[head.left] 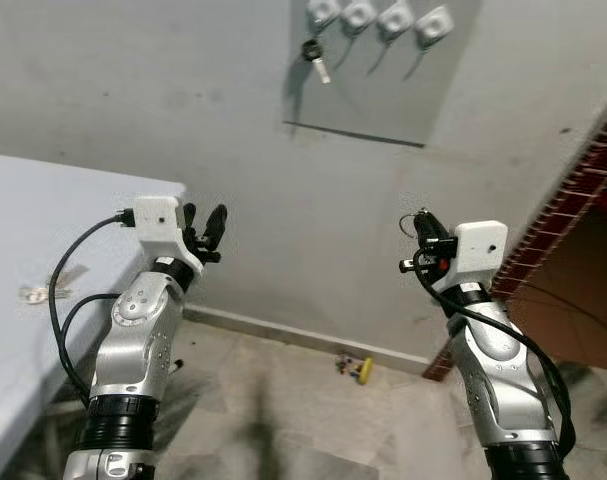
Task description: Hang keys on a hook
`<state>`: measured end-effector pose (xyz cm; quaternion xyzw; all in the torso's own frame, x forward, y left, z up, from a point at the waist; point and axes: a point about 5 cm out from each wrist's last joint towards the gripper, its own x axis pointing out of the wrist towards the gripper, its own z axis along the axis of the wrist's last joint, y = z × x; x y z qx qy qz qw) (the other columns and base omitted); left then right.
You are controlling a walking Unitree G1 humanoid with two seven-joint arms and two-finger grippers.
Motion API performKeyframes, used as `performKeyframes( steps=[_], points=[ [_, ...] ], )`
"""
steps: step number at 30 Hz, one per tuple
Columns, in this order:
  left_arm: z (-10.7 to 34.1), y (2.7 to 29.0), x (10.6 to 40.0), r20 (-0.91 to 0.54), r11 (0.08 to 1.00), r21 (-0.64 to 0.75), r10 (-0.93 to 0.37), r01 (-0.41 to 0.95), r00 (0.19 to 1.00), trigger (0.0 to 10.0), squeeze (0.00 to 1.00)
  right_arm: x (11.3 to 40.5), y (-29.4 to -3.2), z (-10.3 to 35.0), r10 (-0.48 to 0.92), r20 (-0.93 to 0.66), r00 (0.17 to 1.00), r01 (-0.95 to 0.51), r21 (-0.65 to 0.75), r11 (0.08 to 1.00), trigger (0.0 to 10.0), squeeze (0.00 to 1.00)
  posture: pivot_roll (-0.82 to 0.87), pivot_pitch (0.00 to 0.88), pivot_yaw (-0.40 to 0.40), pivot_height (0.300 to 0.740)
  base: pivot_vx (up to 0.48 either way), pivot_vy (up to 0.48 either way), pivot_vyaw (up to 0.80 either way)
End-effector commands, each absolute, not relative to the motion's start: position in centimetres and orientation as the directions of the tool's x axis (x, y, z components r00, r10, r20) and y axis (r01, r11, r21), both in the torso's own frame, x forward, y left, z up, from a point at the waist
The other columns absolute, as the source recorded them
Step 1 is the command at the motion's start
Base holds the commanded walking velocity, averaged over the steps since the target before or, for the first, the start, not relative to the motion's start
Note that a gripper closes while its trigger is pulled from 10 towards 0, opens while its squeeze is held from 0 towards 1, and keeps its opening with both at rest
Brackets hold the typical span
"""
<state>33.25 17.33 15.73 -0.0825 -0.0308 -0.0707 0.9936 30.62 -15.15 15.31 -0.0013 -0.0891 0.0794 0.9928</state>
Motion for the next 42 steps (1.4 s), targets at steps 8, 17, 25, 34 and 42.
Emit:
performKeyframes(
  steps=[8,17,25,34,42],
  points=[
    [16.24,16.91,33.55,0.051,0.975,-0.172,-0.136,0.143,0.989,10.0,0.0,30.71,-14.96,15.87,0.174,0.191,0.966,-0.172,-0.027,0.985,10.0,0.0,0.01,0.05,-0.046,0.74,0.0,0.0,0.0],
    [16.58,16.82,33.41,0.066,0.969,-0.186,-0.152,0.162,0.986,10.0,0.0,30.73,-15.0,15.99,0.172,0.193,0.966,-0.17,-0.025,0.985,10.0,0.0,0.02,0.056,-0.047,0.74,0.265,0.0,0.0],
    [16.62,16.9,33.41,0.065,0.969,-0.188,-0.15,0.16,0.987,10.0,0.0,30.75,-14.92,16.01,0.174,0.193,0.966,-0.173,-0.023,0.985,10.0,0.0,0.02,0.057,-0.047,0.74,0.369,0.0,0.0],
    [16.68,16.9,33.43,0.066,0.969,-0.186,-0.151,0.161,0.986,10.0,0.0,30.75,-14.87,15.99,0.175,0.193,0.965,-0.173,-0.024,0.985,10.0,0.0,0.02,0.052,-0.045,0.74,0.372,0.0,0.0],
    [16.73,16.86,33.47,0.066,0.969,-0.183,-0.154,0.164,0.986,10.0,0.0,30.73,-14.74,15.94,0.181,0.192,0.964,-0.18,-0.023,0.983,10.0,0.0,0.02,0.046,-0.045,0.74,0.373,0.0,0.0]
  ],
)
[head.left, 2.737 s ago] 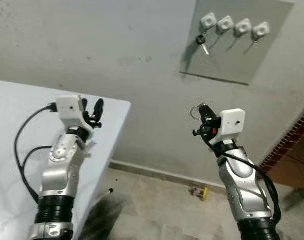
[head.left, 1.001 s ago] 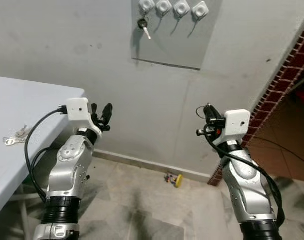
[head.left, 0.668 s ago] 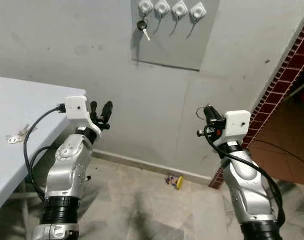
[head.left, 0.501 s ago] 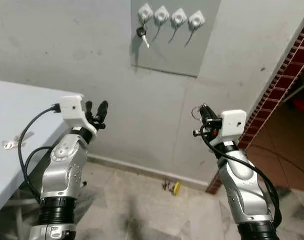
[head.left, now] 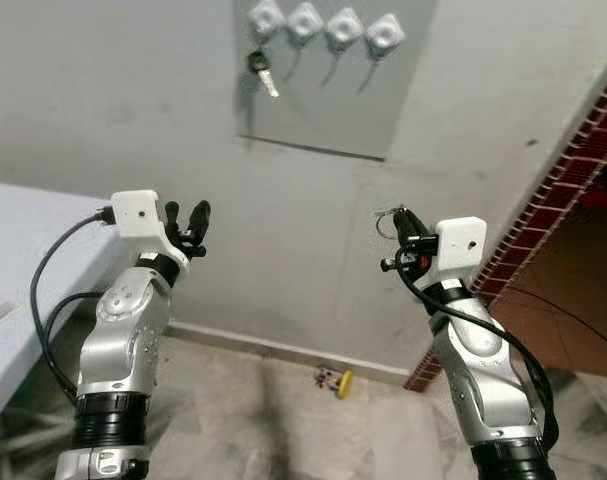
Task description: Hang keys on a hook
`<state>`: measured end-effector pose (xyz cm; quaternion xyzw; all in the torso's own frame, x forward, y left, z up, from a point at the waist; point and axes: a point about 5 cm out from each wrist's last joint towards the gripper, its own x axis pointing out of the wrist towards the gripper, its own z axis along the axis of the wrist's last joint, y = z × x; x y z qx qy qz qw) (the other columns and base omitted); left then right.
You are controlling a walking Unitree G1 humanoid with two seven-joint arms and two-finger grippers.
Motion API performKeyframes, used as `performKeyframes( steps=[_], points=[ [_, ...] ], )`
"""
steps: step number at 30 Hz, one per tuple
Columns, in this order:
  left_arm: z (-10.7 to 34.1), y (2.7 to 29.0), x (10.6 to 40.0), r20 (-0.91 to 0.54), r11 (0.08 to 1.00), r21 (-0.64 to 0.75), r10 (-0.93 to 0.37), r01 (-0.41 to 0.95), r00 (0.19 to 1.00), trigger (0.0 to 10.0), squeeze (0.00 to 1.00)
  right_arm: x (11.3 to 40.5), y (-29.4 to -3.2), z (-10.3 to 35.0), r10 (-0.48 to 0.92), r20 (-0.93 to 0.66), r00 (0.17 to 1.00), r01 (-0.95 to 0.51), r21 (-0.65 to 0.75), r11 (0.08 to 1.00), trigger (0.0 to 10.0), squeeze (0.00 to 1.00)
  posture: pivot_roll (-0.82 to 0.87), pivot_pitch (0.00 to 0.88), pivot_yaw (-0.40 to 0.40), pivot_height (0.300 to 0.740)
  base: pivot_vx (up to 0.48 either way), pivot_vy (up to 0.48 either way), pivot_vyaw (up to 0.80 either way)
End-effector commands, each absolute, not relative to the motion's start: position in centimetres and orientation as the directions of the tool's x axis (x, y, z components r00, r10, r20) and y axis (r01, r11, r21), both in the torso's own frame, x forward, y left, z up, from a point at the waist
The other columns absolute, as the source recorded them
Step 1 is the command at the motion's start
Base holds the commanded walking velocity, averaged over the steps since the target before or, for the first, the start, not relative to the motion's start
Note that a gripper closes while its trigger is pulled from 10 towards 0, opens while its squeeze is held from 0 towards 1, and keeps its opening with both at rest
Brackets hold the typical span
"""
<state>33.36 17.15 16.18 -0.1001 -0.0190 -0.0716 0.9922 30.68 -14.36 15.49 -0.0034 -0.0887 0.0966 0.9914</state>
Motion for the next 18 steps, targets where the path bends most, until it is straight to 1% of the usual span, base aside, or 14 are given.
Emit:
performKeyframes(
  steps=[1,16,18],
  points=[
    [16.73,16.86,33.47,0.066,0.969,-0.183,-0.154,0.164,0.986,10.0,0.0,30.73,-14.74,15.94,0.181,0.192,0.964,-0.18,-0.023,0.983,10.0,0.0,0.02,0.046,-0.045,0.74,0.375,0.0,0.0],
    [16.8,16.64,33.47,0.068,0.968,-0.18,-0.163,0.173,0.984,10.0,0.0,30.57,-14.5,15.85,0.197,0.191,0.962,-0.195,-0.027,0.98,10.0,0.0,0.02,0.039,-0.044,0.74,0.374,0.0,0.0],
    [17.06,16.48,33.4,0.09,0.967,-0.175,-0.173,0.187,0.981,10.0,0.0,30.54,-14.47,15.83,0.2,0.19,0.961,-0.198,-0.028,0.98,10.0,0.0,0.02,0.04,-0.043,0.74,0.133,0.0,0.0]
  ],
)
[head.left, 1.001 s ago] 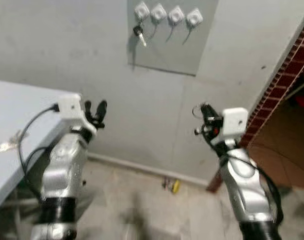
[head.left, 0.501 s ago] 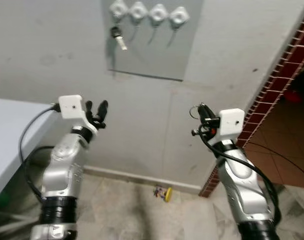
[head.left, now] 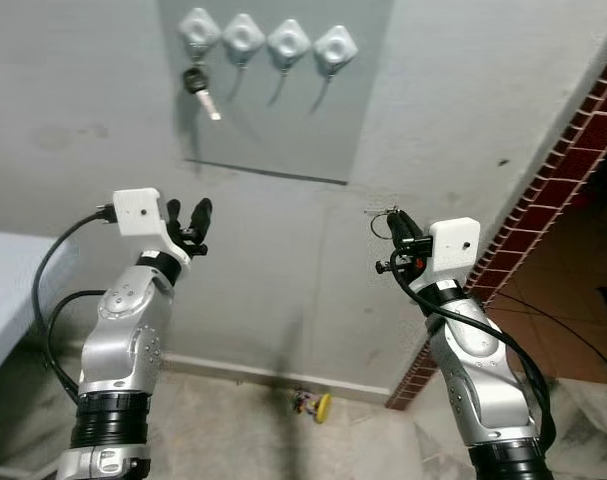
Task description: Hang keys on a hook
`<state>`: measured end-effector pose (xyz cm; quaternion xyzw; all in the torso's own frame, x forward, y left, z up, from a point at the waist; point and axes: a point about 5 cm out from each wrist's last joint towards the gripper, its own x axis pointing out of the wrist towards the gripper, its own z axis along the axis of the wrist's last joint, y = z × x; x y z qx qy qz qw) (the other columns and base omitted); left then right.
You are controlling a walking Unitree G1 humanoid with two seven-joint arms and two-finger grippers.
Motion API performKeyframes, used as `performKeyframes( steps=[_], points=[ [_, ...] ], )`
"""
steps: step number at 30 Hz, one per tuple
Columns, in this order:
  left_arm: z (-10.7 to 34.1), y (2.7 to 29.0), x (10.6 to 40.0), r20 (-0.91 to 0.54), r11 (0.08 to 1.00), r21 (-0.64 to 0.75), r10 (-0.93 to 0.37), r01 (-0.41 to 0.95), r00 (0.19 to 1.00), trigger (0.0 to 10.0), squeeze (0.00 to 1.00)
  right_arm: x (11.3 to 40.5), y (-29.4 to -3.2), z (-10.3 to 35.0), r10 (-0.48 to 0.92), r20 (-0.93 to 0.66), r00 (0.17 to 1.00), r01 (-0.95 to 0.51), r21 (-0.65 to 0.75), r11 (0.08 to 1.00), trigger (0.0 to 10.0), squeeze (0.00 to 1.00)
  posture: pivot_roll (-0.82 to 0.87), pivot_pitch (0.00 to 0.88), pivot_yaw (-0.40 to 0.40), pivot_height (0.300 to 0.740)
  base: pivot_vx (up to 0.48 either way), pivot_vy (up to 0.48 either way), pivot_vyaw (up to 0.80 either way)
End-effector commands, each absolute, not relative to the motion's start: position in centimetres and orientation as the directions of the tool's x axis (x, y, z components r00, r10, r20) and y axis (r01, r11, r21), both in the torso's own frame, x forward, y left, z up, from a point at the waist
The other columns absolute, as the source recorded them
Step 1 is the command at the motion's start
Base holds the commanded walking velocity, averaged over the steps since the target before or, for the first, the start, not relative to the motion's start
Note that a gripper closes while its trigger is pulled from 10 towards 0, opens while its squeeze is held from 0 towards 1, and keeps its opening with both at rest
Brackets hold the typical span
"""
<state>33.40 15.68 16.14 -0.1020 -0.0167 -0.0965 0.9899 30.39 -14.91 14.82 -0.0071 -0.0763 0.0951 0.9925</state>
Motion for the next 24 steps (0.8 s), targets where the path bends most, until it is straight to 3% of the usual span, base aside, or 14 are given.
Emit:
performKeyframes(
  steps=[1,8,9,17,24],
  points=[
    [17.2,16.4,33.3,0.107,0.965,-0.177,-0.175,0.192,0.979,10.0,0.0,30.5,-14.4,15.8,0.204,0.19,0.96,-0.202,-0.028,0.979,10.0,0.0,0.02,0.04,-0.043,0.74,0.0,0.0,0.0],
    [18.4,15.8,33.3,0.153,0.966,-0.148,-0.191,0.214,0.97,10.0,0.0,30.4,-13.9,16.0,0.253,0.195,0.948,-0.251,-0.035,0.967,10.0,0.0,0.02,0.043,-0.043,0.74,0.0,0.0,0.0],
    [18.8,15.4,33.2,0.164,0.967,-0.091,-0.221,0.238,0.961,10.0,0.0,30.4,-13.6,16.2,0.276,0.202,0.94,-0.273,-0.04,0.961,10.0,0.0,0.02,0.044,-0.045,0.74,0.0,0.0,0.0],
    [20.3,12.8,32.7,0.196,0.909,0.066,-0.416,0.411,0.888,10.0,0.0,30.9,-12.0,18.6,0.454,0.257,0.853,-0.455,-0.059,0.889,10.0,0.0,0.02,0.05,-0.043,0.74,0.0,0.0,0.0],
    [21.5,12.4,32.9,0.223,0.9,0.075,-0.434,0.428,0.873,10.0,0.0,31.3,-10.1,20.6,0.553,0.315,0.771,-0.568,-0.053,0.821,10.0,0.0,0.02,0.056,-0.04,0.74,0.0,0.0,0.0]
  ],
)
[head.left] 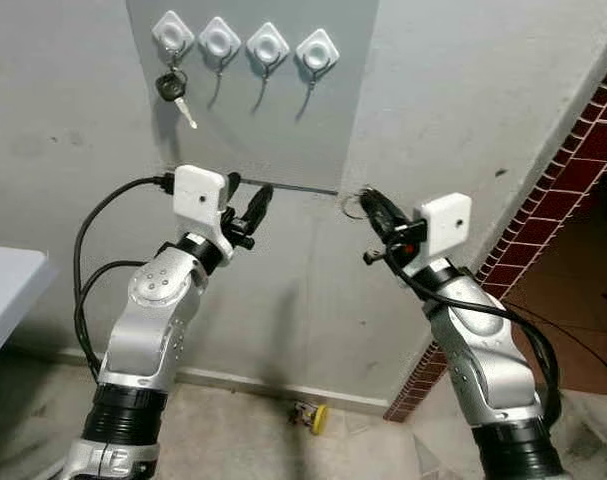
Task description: Hang keys on a hook
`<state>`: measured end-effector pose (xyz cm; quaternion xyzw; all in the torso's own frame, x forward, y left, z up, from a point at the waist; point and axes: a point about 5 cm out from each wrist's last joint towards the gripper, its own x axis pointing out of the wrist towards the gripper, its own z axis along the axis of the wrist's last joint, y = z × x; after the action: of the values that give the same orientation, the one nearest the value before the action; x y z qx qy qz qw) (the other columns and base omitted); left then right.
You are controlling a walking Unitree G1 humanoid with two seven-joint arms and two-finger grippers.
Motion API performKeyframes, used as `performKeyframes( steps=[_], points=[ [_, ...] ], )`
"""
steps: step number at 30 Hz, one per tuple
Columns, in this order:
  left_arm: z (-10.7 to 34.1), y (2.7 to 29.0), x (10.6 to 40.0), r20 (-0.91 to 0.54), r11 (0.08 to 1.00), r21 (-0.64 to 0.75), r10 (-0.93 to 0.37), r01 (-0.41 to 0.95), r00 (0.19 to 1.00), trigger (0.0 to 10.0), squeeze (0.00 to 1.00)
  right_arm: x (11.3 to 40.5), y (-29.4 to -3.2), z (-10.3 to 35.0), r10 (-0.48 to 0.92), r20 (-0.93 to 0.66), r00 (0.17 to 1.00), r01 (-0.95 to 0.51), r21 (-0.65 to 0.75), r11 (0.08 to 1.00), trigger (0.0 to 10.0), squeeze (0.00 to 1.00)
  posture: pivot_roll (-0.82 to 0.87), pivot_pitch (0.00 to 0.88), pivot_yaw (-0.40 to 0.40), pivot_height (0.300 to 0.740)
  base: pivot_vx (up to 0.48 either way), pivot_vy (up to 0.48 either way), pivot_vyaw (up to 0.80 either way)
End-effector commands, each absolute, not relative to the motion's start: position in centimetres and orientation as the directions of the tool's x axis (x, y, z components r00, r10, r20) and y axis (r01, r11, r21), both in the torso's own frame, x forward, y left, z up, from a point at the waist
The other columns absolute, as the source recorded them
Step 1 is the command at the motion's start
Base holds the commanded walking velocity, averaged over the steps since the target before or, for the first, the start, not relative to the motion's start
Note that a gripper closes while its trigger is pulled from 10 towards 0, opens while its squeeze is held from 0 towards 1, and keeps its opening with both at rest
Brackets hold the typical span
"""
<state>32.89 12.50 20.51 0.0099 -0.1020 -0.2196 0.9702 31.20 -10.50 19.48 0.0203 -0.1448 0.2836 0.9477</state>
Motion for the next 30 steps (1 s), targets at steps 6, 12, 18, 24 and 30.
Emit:
performKeyframes(
  steps=[6,12,18,24,30],
  points=[
    [22.1,12.2,33.0,0.244,0.899,0.071,-0.435,0.431,0.867,10.0,0.0,32.8,-8.3,23.0,0.57,0.384,0.726,-0.601,-0.046,0.798,10.0,0.0,0.02,0.058,-0.042,0.74,0.0,0.0,0.0],
    [22.3,12.2,33.0,0.254,0.902,0.064,-0.428,0.427,0.867,10.0,0.0,33.9,-7.7,24.2,0.54,0.405,0.738,-0.585,-0.014,0.811,10.0,0.0,0.03,0.059,-0.046,0.74,0.0,0.0,0.0],
    [22.7,12.2,32.9,0.269,0.903,0.053,-0.425,0.427,0.864,10.0,0.0,35.4,-7.1,25.3,0.47,0.41,0.782,-0.53,0.04,0.847,10.0,0.0,0.03,0.064,-0.051,0.74,0.0,0.0,0.0],
    [22.9,12.1,32.8,0.275,0.901,0.049,-0.426,0.43,0.862,10.0,0.0,36.4,-6.6,25.9,0.404,0.404,0.821,-0.48,0.104,0.871,10.0,0.0,0.03,0.065,-0.056,0.74,0.0,0.0,0.0],
    [22.9,12.0,32.8,0.273,0.902,0.04,-0.425,0.431,0.863,10.0,0.0,37.2,-5.8,26.5,0.36,0.408,0.839,-0.454,0.161,0.876,10.0,0.0,0.04,0.067,-0.055,0.74,0.0,0.0,0.0]
  ],
)
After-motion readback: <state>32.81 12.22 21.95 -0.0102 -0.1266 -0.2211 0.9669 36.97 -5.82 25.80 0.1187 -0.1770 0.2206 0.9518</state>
